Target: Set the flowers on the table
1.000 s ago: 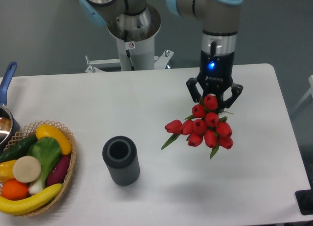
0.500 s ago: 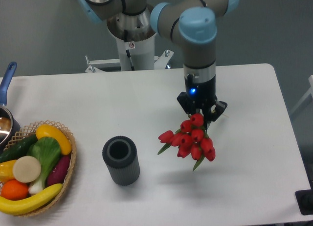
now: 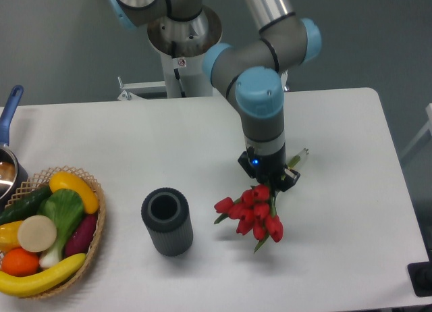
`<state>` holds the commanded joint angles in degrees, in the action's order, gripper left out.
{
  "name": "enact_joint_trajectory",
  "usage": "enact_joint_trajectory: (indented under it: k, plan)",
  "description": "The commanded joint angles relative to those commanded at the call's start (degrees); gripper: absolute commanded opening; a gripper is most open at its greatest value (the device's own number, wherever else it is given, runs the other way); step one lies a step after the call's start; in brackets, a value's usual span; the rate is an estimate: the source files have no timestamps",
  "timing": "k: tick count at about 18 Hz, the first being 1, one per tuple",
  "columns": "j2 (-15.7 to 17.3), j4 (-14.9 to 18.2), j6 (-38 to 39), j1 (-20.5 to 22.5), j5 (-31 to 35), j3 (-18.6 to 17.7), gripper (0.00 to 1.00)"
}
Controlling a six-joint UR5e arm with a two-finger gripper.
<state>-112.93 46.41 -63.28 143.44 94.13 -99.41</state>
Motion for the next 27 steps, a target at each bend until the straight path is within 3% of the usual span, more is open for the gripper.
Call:
enact_joint_trajectory:
  k: [5,7,8,10,14,18,23,27]
  plan:
    - [-2.2,0.0,-0.3,-0.8,0.0,0.8,0.33]
    - [-2.6,-0.1,-0.3,-1.3,0.0,0.9,0.38]
    - [-2.6,-0.3,-0.4,-1.3,0.0,1.1,0.55]
    - [-2.5,-0.5,-2.4,-1.3,-0.1,2.7,1.00]
    - [-0.2,-0.5,-3.3,-1.5,-0.3,3.9,1.00]
    - [5.0,-0.5,-1.4,-2.2,-1.6,3.7,1.00]
    - [10.2,-0.4,-0.1,1.8,-8.8,4.0,1.00]
    - [13.6,2.7,-2.3,5.1,-9.8,5.0,1.00]
